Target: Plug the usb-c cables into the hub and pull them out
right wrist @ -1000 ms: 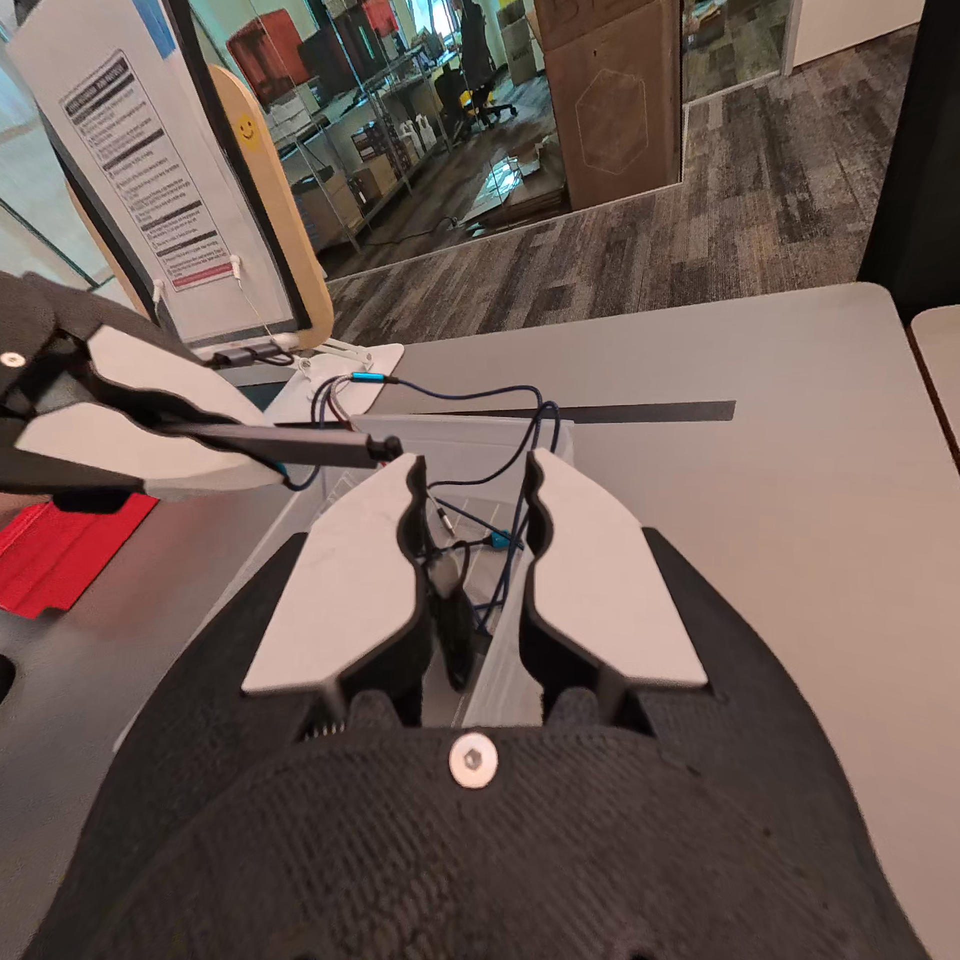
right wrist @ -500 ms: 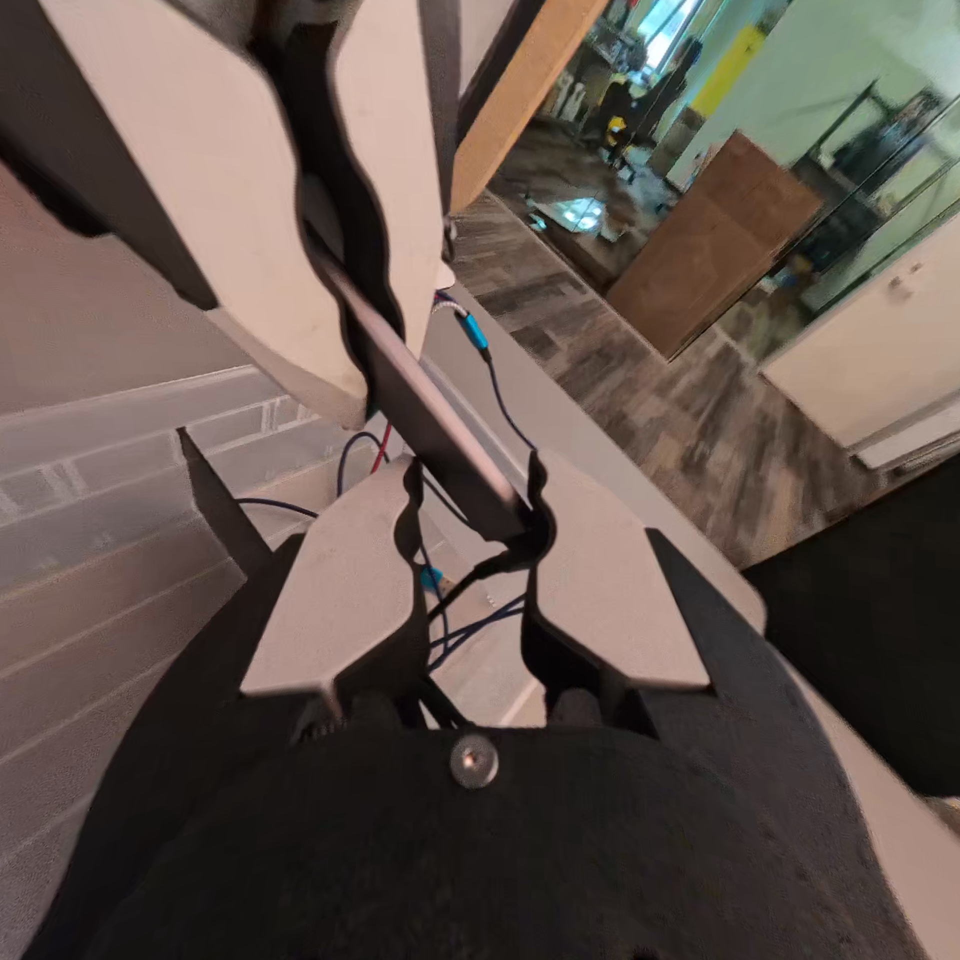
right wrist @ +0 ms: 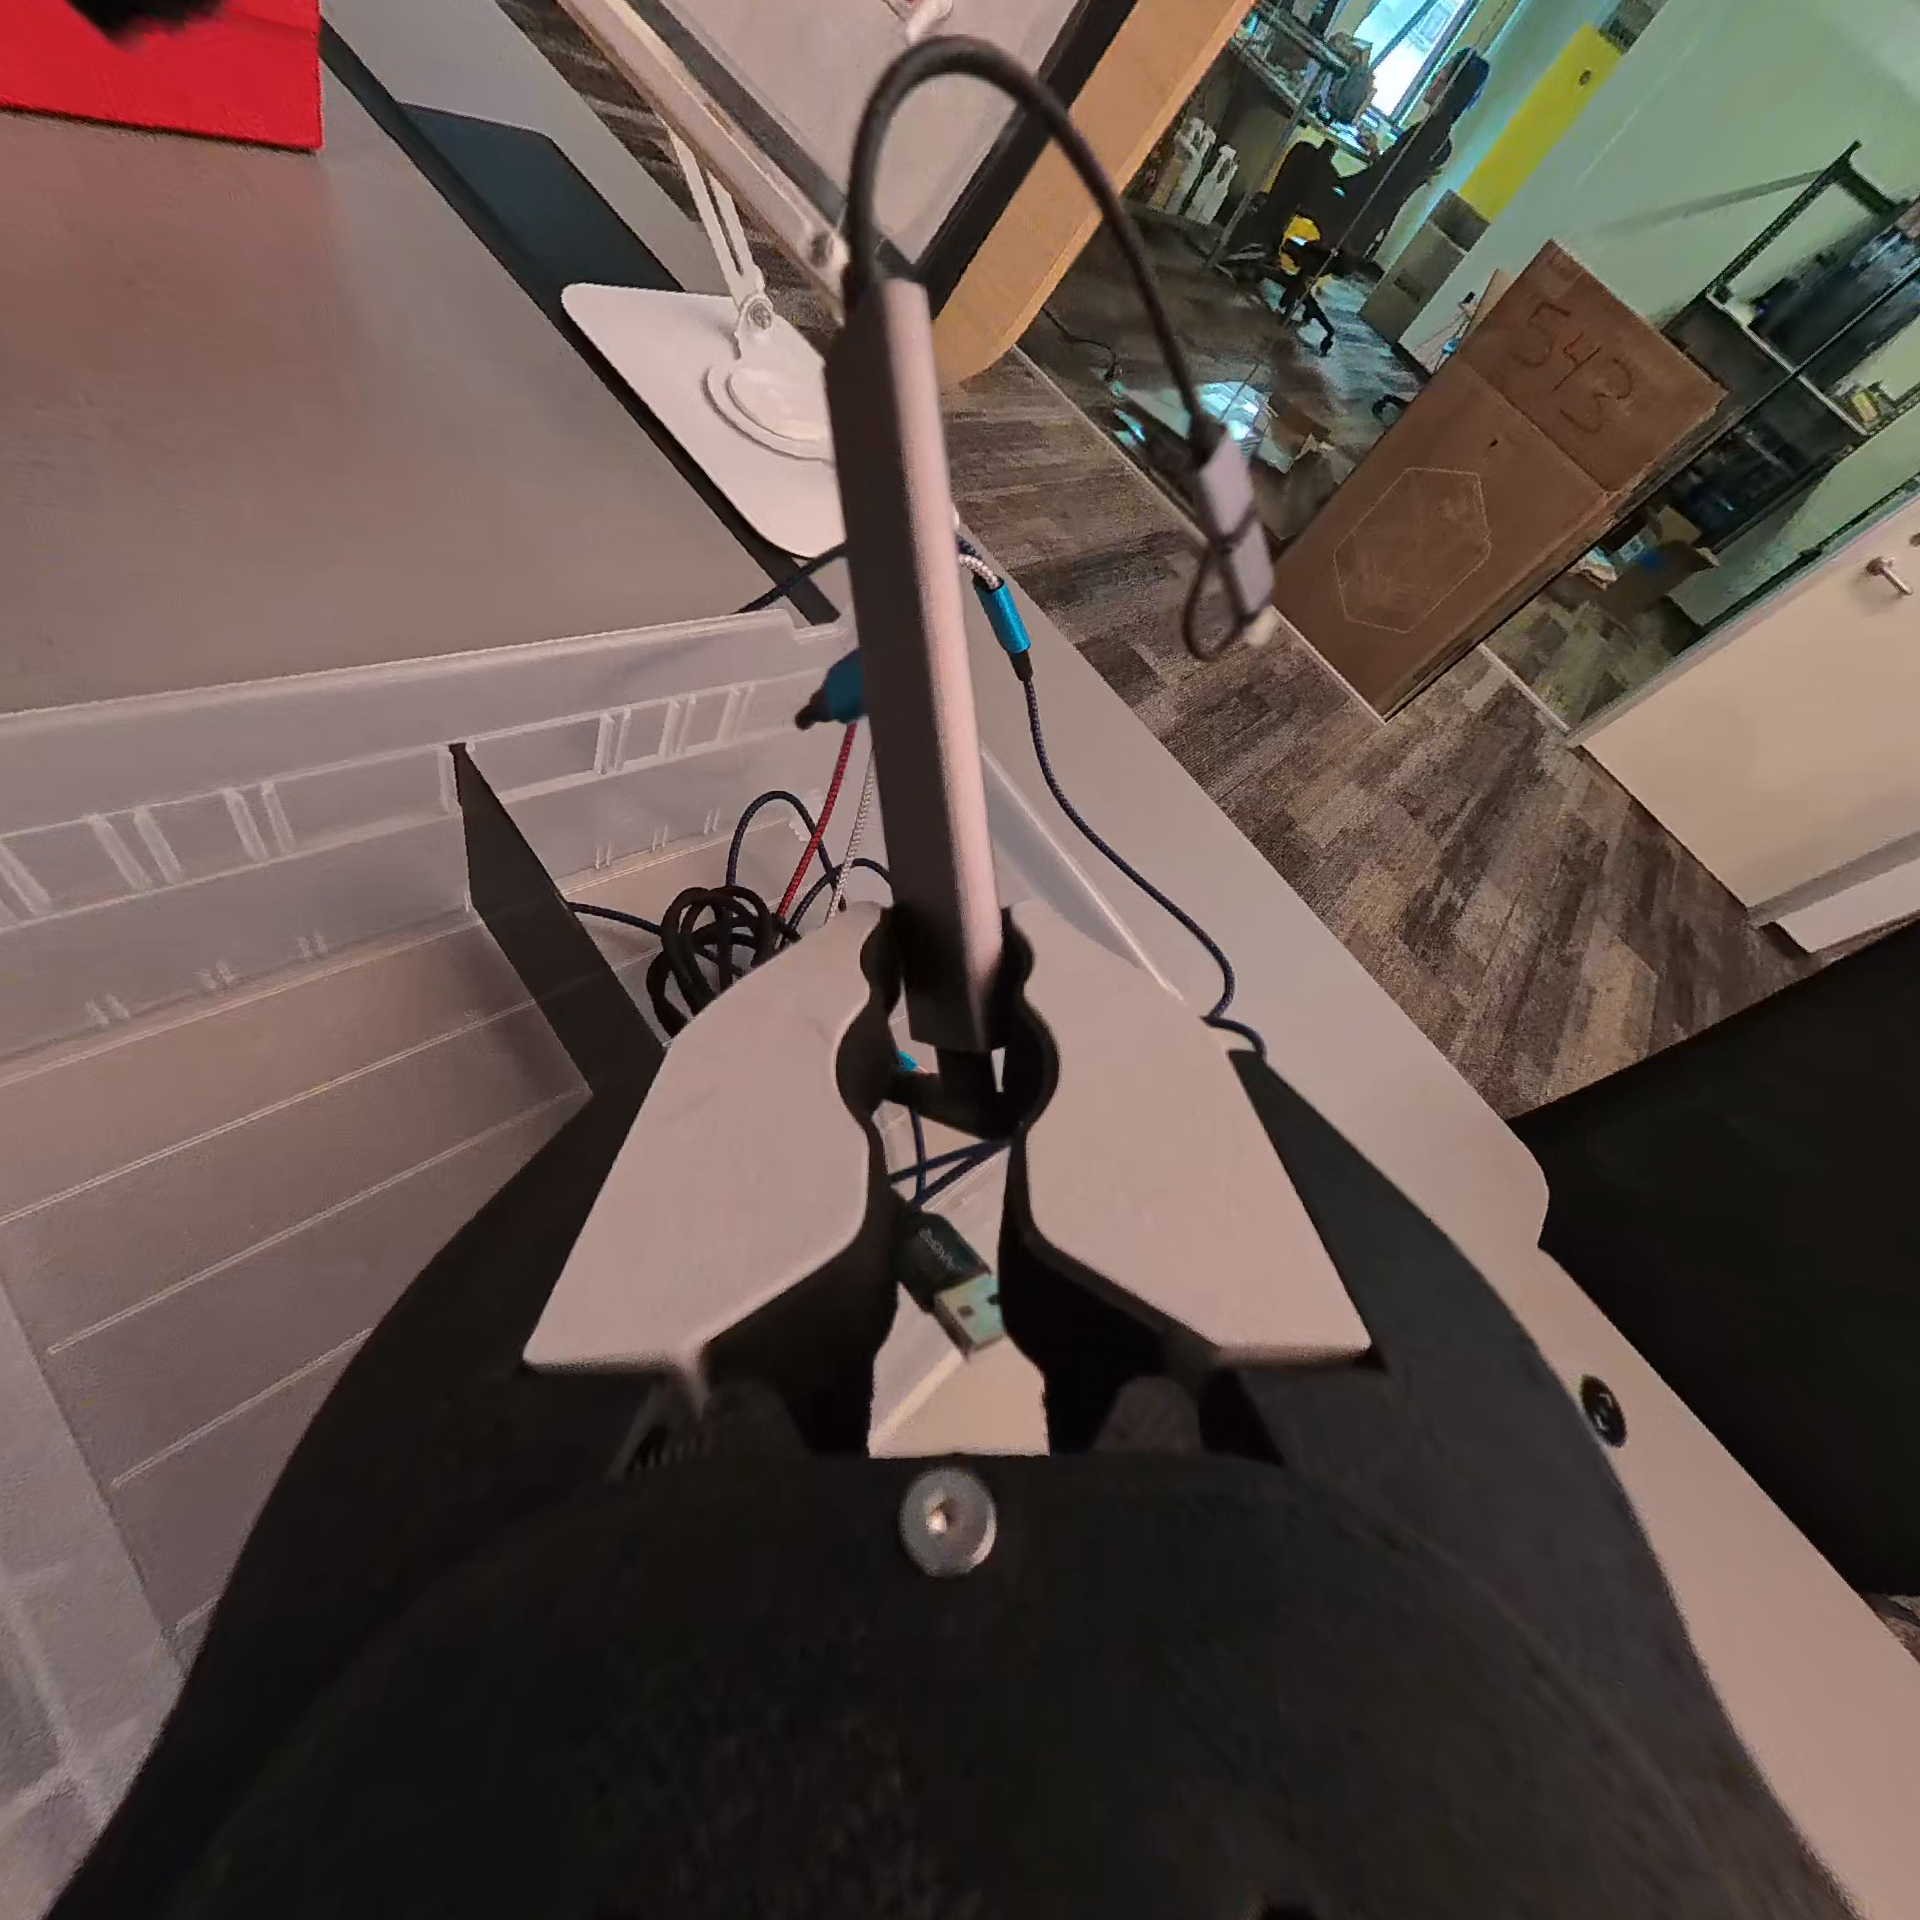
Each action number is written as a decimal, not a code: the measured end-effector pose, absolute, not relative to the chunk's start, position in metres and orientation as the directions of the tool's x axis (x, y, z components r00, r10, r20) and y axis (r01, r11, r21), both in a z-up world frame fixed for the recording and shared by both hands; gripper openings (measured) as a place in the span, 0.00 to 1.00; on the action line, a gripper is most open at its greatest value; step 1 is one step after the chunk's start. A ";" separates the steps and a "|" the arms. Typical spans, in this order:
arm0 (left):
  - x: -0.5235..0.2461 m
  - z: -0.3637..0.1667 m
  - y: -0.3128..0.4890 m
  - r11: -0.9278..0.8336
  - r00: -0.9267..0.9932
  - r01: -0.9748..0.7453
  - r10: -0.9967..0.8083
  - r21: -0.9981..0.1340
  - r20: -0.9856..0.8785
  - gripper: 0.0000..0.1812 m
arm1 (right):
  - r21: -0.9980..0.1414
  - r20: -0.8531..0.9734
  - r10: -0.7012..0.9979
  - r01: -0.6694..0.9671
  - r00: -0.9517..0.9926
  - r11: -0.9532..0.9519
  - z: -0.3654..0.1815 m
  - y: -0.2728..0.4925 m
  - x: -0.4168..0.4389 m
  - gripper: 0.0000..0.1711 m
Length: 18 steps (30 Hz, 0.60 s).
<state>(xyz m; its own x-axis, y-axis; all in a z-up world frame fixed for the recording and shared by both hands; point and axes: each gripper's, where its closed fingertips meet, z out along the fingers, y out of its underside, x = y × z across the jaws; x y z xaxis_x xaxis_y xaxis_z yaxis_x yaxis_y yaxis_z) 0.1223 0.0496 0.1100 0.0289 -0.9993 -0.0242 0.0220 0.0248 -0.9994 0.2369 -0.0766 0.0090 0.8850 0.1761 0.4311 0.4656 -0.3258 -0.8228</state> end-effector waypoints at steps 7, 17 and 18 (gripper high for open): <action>0.172 -0.012 0.080 -0.076 -0.072 -0.326 -0.992 -0.942 0.105 0.36 | -0.817 0.418 0.214 0.468 0.883 -0.336 0.009 -0.084 0.229 0.08; 0.229 -0.032 0.051 -0.039 -0.328 -0.464 -0.921 -0.885 0.212 0.20 | -0.832 0.377 0.267 0.451 0.887 -0.324 0.006 -0.086 0.221 0.07; 0.230 -0.032 0.049 -0.008 -0.345 -0.455 -0.920 -0.891 0.184 0.12 | -0.835 0.364 0.279 0.444 0.889 -0.325 0.005 -0.087 0.219 0.07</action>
<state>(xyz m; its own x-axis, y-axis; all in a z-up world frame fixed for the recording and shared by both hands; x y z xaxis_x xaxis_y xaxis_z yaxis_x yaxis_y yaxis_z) 0.2303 0.0492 -0.0316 -0.3452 -0.9202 0.1843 -0.4545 -0.0079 -0.8907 0.2193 -0.0872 0.0053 0.8885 0.2791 0.3642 0.4442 -0.3248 -0.8350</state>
